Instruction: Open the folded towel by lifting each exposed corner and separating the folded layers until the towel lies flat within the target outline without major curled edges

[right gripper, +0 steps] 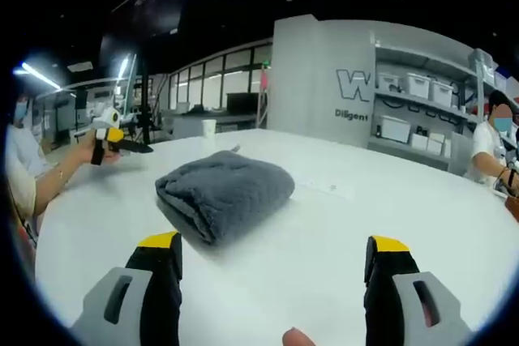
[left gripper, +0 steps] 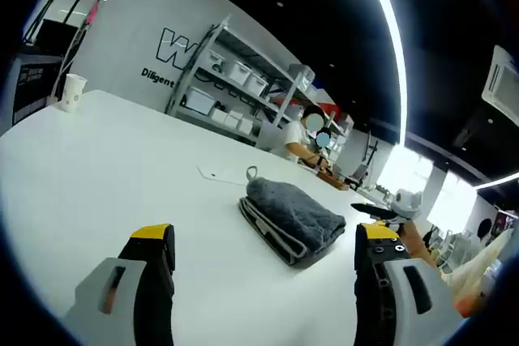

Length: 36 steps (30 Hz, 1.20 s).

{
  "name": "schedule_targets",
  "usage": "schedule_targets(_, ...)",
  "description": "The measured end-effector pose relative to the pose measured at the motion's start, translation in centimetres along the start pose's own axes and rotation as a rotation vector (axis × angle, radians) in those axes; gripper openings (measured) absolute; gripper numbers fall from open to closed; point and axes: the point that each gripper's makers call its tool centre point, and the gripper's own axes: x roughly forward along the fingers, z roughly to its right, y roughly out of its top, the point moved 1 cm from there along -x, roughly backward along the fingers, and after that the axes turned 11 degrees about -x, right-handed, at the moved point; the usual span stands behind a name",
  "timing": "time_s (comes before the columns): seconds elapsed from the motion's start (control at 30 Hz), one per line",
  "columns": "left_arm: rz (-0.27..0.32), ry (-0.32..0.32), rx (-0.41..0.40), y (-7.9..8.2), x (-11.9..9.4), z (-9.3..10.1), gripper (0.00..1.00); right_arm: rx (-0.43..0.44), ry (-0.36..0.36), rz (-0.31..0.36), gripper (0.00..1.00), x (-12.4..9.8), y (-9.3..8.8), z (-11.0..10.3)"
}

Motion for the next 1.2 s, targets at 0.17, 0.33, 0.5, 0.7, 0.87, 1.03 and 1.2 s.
schedule_targets(0.17, 0.000, 0.000, 0.006, -0.07, -0.06, 0.08, 0.90, 0.001, 0.004, -0.013, 0.97, 0.09, -0.28, 0.09)
schedule_targets(0.33, -0.002, 0.003, 0.010, -0.11, -0.01, 0.11, 0.91, 0.003, 0.022, -0.017, 0.99, 0.18, -0.32, -0.32)
schedule_targets(0.5, -0.002, 0.005, 0.010, -0.08, -0.06, 0.04, 0.91, 0.004, 0.023, -0.020, 0.99, 0.21, -0.35, -0.32)
schedule_targets(0.7, -0.002, 0.006, 0.013, -0.12, -0.15, 0.16, 0.91, 0.002, 0.019, -0.012, 0.99, 0.10, -0.09, -0.17)
schedule_targets(0.87, -0.005, 0.008, 0.013, -0.07, -0.19, 0.09, 0.91, -0.003, 0.023, -0.014, 0.99, 0.04, -0.07, -0.47)
schedule_targets(1.03, -0.004, 0.009, 0.015, -0.11, -0.29, 0.17, 0.91, -0.005, 0.022, -0.007, 0.99, -0.07, 0.16, -0.38)
schedule_targets(1.2, -0.003, 0.011, 0.019, 0.06, -0.37, 0.11, 0.91, -0.009, 0.019, -0.012, 0.99, -0.13, 0.08, -0.30)
